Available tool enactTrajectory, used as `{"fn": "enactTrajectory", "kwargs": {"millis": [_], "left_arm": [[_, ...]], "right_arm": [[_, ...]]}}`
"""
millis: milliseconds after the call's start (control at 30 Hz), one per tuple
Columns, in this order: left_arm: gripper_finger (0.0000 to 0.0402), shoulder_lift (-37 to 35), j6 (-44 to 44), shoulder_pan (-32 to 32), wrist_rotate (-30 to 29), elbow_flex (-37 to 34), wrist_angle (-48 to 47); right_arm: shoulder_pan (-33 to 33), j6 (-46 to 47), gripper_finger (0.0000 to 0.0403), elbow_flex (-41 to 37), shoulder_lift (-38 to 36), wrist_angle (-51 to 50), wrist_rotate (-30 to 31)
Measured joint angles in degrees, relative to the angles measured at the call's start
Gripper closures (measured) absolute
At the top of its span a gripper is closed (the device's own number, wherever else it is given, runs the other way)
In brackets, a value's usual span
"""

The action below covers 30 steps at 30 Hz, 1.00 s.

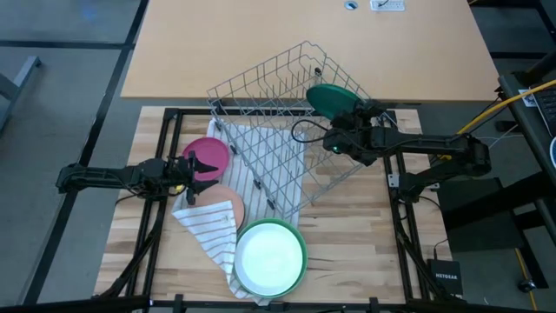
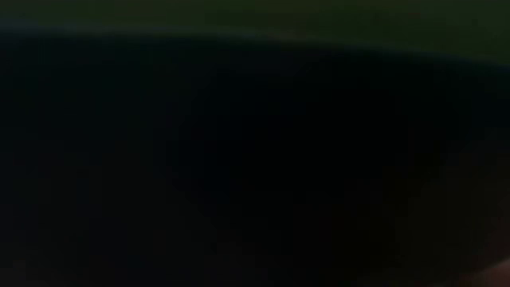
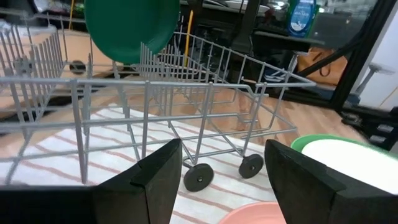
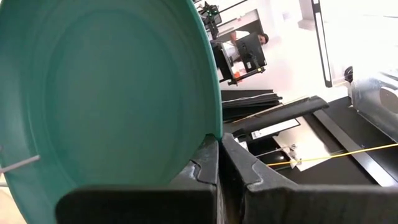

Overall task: Sort dishes
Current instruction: Put the top dark green plate in the dish rack

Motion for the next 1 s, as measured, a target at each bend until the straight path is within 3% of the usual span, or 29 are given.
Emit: {"fn": "enactTrajectory", "kwargs": {"millis": [300, 733, 1000], "left_arm": [[0.0183, 0.0, -11.5, 0.0, 0.0, 0.0, 0.0], [0.0183, 0.0, -14.2, 0.0, 0.0, 0.0, 0.2], [0.0183, 0.0, -13.9, 0.0, 0.0, 0.0, 0.2]], "right_arm": [[0.0, 0.8, 0.0402, 0.0, 0.0, -0.7, -2.0], [0.0, 27.3, 0.0402, 0.0, 0.0, -24.4, -10.8], [-0.1, 35.0, 0.0402, 0.0, 0.0, -27.7, -18.3]]}}
